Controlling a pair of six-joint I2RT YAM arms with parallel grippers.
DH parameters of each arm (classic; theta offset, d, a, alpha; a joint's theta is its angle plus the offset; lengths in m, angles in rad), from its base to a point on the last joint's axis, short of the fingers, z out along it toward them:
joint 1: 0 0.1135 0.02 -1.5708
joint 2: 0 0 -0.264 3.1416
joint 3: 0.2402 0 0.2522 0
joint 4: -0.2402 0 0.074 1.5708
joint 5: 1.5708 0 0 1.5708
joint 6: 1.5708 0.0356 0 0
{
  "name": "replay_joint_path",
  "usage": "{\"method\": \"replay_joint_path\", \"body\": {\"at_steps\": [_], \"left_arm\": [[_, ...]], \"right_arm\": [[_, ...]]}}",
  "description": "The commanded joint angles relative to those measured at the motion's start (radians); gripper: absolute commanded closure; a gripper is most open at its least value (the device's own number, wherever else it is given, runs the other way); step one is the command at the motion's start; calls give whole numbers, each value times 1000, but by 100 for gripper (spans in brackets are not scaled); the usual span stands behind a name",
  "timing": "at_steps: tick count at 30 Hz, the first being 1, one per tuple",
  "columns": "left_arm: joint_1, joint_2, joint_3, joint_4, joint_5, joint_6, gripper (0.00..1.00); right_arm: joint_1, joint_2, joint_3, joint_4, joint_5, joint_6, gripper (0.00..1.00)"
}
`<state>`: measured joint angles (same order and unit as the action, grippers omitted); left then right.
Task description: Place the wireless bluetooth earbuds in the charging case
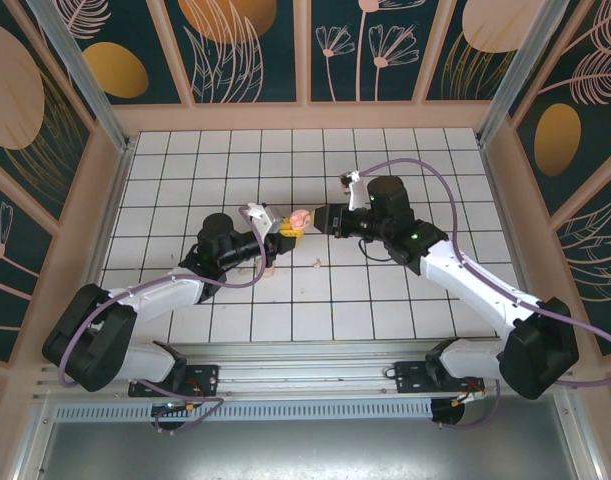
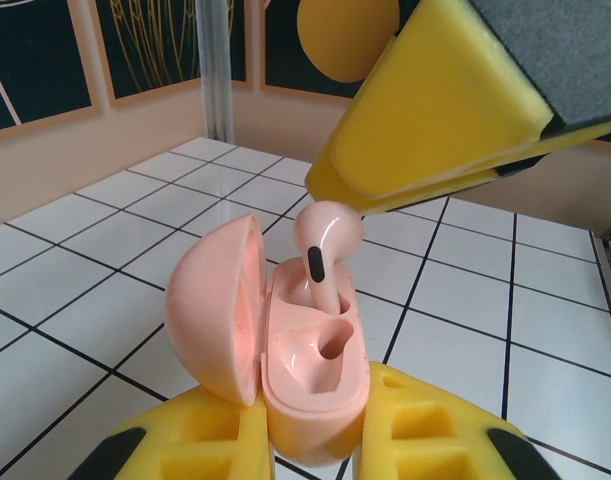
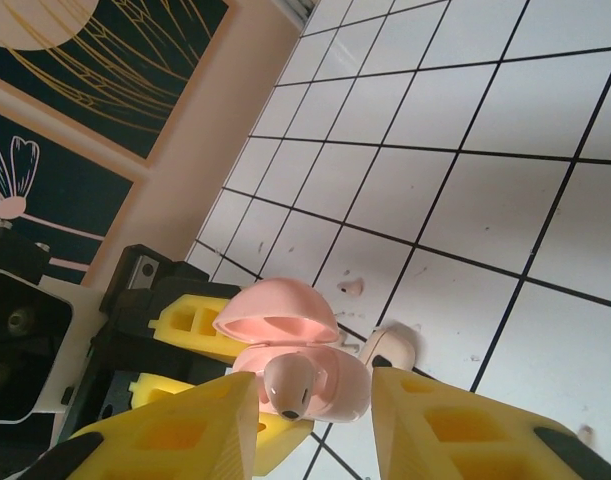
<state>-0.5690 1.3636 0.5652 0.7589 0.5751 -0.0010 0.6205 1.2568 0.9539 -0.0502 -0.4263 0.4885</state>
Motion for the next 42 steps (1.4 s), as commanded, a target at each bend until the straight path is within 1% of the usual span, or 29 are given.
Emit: {"method": "replay_joint_path", "body": {"at_steps": [1, 14, 18, 21, 25, 28, 36, 42], "left_arm": [[-5, -14, 25, 31, 12, 18, 88], [-5, -17, 33, 27, 16, 21, 88], [-4, -17, 33, 22, 15, 24, 88], [-4, -17, 32, 18, 12, 26, 88], [-4, -16, 29, 20, 13, 26, 88], [-4, -18, 29, 20, 15, 27, 88], [-5, -18, 27, 20, 17, 30, 88], [-4, -21, 26, 19, 18, 31, 88]], "right_arm": [[-2, 10, 24, 9, -31, 12, 65], [-3, 45, 22, -4, -11, 4, 66], [-4, 46, 26, 7, -31, 3, 66], [-5, 28, 31, 11, -50, -8, 64], [-30, -15, 25, 18, -81, -14, 61], [-42, -24, 34, -5, -79, -19, 60], [-41, 39, 94, -33, -87, -28, 60], [-30, 68, 99, -30, -91, -33, 60]]}}
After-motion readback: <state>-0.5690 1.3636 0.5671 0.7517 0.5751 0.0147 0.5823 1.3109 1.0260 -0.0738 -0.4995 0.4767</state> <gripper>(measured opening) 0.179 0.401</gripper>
